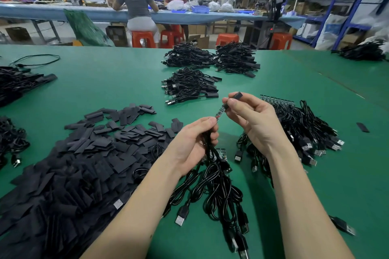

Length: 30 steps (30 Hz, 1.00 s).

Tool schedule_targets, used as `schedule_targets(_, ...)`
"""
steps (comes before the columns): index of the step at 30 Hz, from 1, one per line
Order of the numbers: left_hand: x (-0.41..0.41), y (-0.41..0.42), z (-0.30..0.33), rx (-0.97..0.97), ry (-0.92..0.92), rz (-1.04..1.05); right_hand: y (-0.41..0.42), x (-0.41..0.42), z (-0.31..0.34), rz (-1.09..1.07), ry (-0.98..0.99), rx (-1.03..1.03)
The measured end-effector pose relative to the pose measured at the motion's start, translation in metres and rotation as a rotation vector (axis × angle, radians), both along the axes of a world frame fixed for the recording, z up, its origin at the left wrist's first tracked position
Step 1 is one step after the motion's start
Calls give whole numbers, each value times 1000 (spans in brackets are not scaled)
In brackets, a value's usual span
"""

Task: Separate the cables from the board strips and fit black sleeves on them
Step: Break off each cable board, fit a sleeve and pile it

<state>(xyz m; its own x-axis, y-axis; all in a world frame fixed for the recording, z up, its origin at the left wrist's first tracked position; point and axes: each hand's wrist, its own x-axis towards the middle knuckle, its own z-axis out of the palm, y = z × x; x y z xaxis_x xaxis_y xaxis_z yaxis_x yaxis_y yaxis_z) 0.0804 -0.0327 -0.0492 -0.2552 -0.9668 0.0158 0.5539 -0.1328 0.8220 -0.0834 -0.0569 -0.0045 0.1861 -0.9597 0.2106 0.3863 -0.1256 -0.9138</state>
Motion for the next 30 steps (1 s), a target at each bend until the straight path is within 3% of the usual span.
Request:
schedule_targets(7,19,1,30,-134,-294,-86,2,-17,6,168,13,37)
schedule_targets(19,30,7,36,-160,-375,-135,5,-7,-3,292,-31,1)
schedule_targets(23,31,6,36,-163,-407,-143,5,-9,-3,313,54,-7)
schedule_targets(30,31,1,37,-209,-488,-13,2,-3,-4,255,20,8)
